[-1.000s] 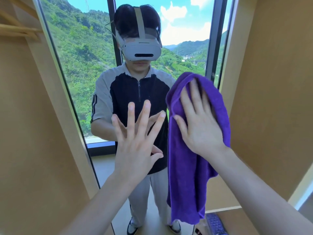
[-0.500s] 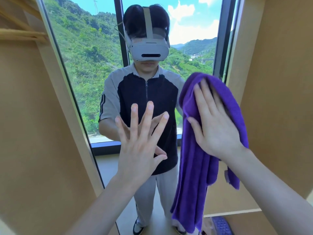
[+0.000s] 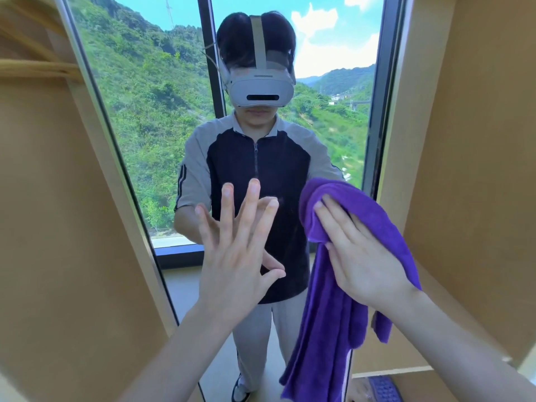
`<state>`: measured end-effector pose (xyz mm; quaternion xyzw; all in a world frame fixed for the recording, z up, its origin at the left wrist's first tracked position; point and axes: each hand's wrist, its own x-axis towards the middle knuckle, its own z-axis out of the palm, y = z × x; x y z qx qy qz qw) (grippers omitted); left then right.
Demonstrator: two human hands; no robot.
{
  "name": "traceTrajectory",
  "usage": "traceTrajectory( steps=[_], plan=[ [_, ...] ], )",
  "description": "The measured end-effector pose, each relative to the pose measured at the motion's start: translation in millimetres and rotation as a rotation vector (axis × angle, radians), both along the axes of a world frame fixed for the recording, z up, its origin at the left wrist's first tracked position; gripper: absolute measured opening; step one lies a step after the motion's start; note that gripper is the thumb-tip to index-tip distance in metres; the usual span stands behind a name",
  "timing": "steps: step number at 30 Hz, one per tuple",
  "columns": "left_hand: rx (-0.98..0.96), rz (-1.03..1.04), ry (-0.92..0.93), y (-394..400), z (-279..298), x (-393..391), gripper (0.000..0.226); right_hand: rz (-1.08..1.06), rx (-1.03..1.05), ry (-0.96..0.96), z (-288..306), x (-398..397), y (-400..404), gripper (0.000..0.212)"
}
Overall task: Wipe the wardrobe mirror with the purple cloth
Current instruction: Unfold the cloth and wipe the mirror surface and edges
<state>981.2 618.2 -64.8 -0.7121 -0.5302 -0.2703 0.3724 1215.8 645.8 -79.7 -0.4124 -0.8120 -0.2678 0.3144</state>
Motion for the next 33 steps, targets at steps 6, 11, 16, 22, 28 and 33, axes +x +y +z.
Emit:
traceTrajectory(
  steps=[6, 11, 16, 22, 28, 33],
  plan=[
    [0.002, -0.007, -0.008, -1, -2, 2, 0.144, -0.026, 0.012, 0.306, 46, -17, 3, 0.077],
    [0.006, -0.019, -0.016, -1, -2, 1, 0.139, 0.006, 0.029, 0.360, 46, -40, 6, 0.081],
    [-0.002, -0.029, -0.019, -2, -2, 0, 0.135, 0.005, -0.005, -0.088, -14, -26, 2, 0.072],
    [-0.001, -0.063, -0.047, -2, -7, -1, 0.129, -0.059, -0.030, -0.103, -44, 6, -5, 0.072],
    [0.012, -0.085, -0.062, -1, -14, -4, 0.123, -0.076, 0.000, 0.232, 11, -17, 0, 0.079],
    [-0.035, -0.085, -0.058, -10, -33, -11, 0.116, -0.027, 0.078, 0.201, 30, -45, 5, 0.070]
  ],
)
